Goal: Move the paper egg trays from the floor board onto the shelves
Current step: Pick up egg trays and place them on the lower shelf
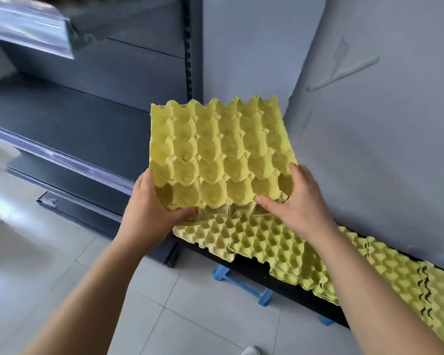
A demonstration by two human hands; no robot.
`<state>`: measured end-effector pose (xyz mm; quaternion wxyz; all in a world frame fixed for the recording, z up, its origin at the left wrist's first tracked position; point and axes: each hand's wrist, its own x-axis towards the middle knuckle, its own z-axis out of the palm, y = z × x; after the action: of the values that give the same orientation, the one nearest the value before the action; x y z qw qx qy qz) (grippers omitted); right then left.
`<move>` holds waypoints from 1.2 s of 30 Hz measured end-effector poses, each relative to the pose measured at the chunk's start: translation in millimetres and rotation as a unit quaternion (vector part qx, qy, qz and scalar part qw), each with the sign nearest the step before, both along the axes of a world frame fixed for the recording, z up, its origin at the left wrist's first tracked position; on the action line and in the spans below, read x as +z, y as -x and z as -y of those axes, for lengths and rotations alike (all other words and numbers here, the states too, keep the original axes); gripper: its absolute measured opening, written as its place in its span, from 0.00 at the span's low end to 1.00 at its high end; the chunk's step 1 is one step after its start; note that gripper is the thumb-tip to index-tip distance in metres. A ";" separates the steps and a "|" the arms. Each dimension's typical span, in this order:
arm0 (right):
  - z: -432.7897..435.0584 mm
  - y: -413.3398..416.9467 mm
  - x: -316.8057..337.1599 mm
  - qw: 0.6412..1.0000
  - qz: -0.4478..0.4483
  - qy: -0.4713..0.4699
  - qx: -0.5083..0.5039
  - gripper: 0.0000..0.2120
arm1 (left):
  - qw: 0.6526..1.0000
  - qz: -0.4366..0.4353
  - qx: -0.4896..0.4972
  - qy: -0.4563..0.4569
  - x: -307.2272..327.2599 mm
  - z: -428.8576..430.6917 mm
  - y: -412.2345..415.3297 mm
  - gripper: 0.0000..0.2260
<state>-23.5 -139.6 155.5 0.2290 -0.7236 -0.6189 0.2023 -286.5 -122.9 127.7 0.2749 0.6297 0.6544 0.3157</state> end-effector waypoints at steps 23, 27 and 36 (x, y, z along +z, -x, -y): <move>-119.7 385.5 -11.3 0.990 -0.033 0.032 0.134 0.47 | 0.992 -0.028 0.113 0.045 15.4 -68.5 393.4 0.45; -161.0 426.9 -23.0 0.989 -0.042 0.041 0.136 0.46 | 0.992 -0.007 0.115 0.043 6.6 -106.7 433.4 0.43; -233.9 526.4 -36.8 0.989 -0.055 0.062 0.126 0.47 | 0.992 -0.014 0.116 0.051 -10.2 -184.0 531.1 0.43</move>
<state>-549.8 94.3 118.8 0.1902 -0.6403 -0.6779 0.3069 -817.6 61.1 117.5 0.2588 0.5391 0.7422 0.3025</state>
